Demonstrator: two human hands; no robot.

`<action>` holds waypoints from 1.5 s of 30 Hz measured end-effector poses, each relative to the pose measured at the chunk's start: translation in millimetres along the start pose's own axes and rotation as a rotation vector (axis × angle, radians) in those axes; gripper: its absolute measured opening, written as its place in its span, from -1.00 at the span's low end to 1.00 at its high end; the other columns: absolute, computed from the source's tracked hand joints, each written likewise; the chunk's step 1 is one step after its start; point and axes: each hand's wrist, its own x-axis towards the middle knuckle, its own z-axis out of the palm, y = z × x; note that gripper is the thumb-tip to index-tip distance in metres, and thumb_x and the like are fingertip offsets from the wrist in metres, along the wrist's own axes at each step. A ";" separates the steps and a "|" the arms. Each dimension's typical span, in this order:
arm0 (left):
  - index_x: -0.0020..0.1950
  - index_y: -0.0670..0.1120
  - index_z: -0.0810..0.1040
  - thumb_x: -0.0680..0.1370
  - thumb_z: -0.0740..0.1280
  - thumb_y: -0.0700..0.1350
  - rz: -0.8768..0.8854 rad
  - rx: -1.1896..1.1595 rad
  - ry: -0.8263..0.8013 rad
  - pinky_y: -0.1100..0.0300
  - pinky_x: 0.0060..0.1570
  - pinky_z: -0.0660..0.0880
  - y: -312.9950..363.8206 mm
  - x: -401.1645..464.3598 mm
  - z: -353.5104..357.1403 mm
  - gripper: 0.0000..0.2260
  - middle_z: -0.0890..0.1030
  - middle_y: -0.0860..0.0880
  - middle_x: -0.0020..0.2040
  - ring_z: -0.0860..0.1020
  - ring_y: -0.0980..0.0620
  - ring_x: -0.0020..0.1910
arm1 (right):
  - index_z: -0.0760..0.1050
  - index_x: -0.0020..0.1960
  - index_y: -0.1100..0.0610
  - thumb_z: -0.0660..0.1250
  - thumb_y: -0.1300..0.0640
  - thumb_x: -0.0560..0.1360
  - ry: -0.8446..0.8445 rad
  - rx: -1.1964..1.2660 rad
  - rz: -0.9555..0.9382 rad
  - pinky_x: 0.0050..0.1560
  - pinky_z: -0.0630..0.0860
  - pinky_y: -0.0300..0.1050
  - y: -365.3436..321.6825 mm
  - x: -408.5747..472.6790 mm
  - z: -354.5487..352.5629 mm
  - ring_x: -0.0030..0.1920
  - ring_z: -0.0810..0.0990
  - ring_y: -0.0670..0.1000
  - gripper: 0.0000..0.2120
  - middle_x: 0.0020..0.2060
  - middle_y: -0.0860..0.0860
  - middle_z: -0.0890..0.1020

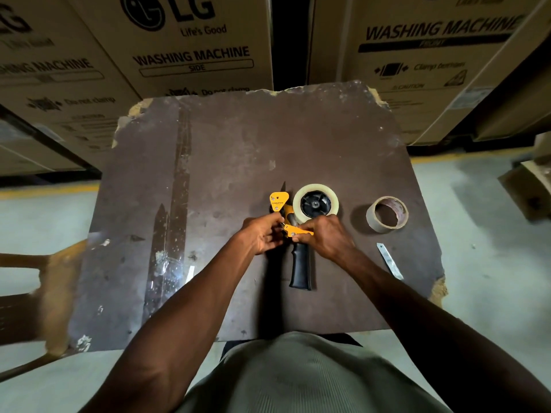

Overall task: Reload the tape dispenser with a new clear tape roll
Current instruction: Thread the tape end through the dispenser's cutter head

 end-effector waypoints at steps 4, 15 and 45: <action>-0.17 -0.14 0.57 0.47 0.35 -0.21 -0.004 0.024 0.008 -0.01 0.09 0.59 0.0 -0.6 5.7 -0.97 0.61 -0.07 -0.24 0.60 -0.02 -0.20 | 0.72 0.01 0.01 0.49 -0.09 0.44 0.021 0.024 0.005 -0.24 0.36 -0.12 0.6 -0.9 0.8 -0.20 0.55 0.04 -0.77 -0.24 0.09 0.69; -0.07 -0.14 0.55 0.42 0.24 -0.22 0.011 -0.113 0.074 0.12 -0.40 0.57 -3.7 -4.7 17.2 -0.85 0.55 -0.12 -0.32 0.57 -0.12 -0.33 | 0.71 0.08 0.00 0.49 -0.12 0.44 0.037 0.043 0.020 -0.17 0.46 -0.11 5.9 1.1 6.4 -0.10 0.62 0.08 -0.72 -0.14 0.09 0.72; -0.14 -0.02 0.73 0.45 0.45 0.18 0.691 0.924 0.285 0.19 -0.23 0.45 -5.0 -11.9 21.4 -0.73 0.65 -0.02 -0.30 0.61 -0.05 -0.19 | 0.53 0.34 0.09 0.36 -0.03 0.51 0.183 -0.095 0.052 0.32 0.42 0.09 28.8 13.2 -34.0 0.29 0.50 0.21 -0.57 0.28 0.15 0.58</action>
